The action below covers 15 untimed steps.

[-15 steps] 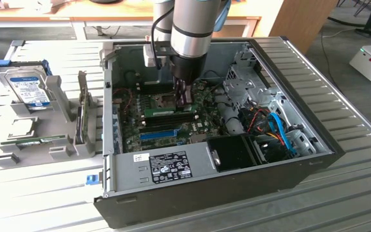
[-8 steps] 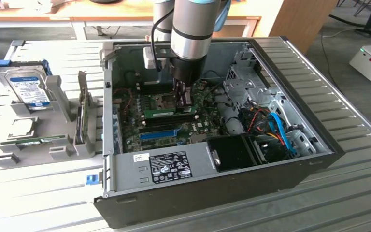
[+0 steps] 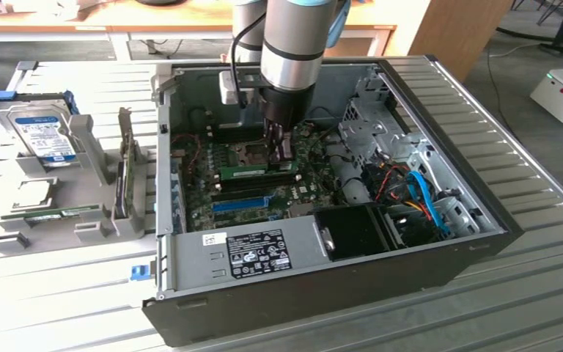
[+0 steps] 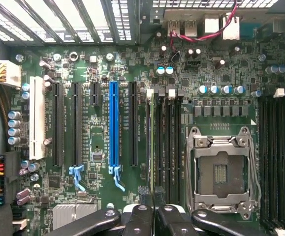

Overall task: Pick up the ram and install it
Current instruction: 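Insert the ram into the slot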

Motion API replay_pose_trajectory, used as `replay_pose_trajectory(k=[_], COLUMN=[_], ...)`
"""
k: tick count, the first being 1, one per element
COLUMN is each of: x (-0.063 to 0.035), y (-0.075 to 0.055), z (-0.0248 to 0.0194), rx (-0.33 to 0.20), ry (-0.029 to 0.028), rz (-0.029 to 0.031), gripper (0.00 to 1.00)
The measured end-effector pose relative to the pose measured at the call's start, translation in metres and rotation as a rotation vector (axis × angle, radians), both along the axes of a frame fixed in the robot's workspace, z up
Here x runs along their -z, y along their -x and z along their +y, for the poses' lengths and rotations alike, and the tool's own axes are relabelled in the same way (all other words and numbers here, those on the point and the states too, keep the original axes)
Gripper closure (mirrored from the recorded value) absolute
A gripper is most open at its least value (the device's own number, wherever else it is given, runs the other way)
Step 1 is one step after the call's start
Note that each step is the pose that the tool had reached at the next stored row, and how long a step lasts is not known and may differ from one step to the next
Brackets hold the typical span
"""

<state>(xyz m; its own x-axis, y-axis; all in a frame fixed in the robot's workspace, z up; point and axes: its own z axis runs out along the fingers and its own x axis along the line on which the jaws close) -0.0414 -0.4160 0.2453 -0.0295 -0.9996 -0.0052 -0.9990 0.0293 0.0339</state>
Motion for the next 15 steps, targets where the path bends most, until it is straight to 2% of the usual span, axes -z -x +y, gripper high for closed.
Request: replay_pose_trajectory(k=[6, 15], x=[0.0, 0.0064], y=[-0.0024, -0.0024], z=[0.0, 0.0], rx=[0.0, 0.0], ry=[0.0001, 0.0001], rz=[0.0001, 0.0001], gripper=[0.88, 0.88])
